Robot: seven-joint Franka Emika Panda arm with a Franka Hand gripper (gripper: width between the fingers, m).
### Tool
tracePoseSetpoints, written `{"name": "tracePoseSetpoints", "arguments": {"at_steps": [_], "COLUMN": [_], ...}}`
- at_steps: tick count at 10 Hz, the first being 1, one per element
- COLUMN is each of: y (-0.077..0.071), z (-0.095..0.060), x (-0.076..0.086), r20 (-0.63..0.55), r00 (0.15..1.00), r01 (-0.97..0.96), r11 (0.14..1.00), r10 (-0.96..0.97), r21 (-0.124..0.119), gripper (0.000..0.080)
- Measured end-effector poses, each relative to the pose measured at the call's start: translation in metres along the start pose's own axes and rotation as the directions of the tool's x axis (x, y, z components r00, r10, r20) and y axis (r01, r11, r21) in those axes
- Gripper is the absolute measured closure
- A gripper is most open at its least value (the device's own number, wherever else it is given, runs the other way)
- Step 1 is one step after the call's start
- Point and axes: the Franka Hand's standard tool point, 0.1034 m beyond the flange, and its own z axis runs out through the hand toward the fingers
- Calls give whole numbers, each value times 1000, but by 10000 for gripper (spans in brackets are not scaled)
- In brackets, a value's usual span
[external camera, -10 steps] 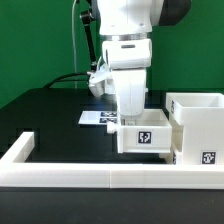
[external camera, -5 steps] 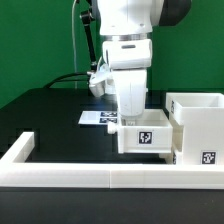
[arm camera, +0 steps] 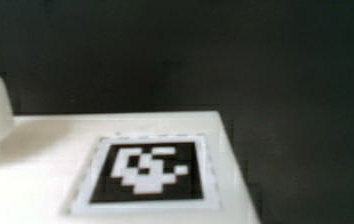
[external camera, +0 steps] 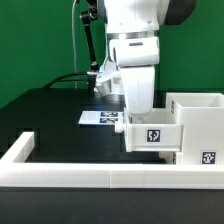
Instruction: Assemble drawer
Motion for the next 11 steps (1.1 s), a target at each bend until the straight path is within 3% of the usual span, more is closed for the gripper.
{"name": "tracePoseSetpoints", "arguments": {"at_steps": [11], "y": [3], "z": [3], "x": [22], "r20": [-5], "r00": [1000], "r01": [21], "r11": [1000], "r10": [-21], "r21": [-3], "gripper": [757]}}
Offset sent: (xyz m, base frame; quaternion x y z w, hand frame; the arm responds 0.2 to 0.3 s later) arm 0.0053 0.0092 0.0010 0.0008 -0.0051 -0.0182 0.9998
